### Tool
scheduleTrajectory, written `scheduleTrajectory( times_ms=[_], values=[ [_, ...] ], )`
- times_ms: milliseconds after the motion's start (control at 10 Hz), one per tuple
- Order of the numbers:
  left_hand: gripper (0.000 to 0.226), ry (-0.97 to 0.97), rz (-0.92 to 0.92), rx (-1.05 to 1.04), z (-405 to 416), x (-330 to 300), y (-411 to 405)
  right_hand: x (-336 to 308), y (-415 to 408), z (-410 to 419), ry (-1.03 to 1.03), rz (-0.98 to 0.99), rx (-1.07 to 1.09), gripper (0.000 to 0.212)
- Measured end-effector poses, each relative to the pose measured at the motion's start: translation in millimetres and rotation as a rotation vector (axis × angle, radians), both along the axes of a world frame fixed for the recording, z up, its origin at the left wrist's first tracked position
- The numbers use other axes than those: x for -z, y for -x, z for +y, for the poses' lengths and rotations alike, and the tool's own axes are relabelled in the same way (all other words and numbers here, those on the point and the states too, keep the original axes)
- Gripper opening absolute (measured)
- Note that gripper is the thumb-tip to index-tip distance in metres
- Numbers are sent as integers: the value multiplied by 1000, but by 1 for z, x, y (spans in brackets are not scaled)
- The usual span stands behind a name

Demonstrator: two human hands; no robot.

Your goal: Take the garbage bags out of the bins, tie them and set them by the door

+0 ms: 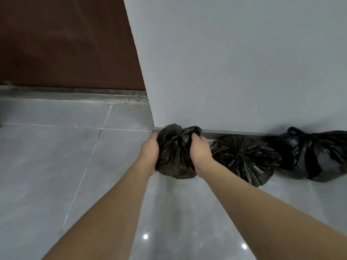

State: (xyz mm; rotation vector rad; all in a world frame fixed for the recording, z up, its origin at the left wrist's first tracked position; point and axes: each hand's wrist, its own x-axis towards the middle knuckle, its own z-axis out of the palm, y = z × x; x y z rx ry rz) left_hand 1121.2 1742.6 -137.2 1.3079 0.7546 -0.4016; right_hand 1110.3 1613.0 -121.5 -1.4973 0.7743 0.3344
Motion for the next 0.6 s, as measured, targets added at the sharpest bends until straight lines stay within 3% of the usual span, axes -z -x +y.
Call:
scheduleTrajectory(
  times_ms=[100,300,600],
  values=[
    [48,-3,13,1,-2,28,-9,27,-12,-8,72,-5,-33,46],
    [54,2,20,11,1,35,-13,39,-13,-11,110,-2,-43,58],
    [37,-370,-112,78,2,-8,5,-14,17,-29,261,-120,-117,49]
  ],
)
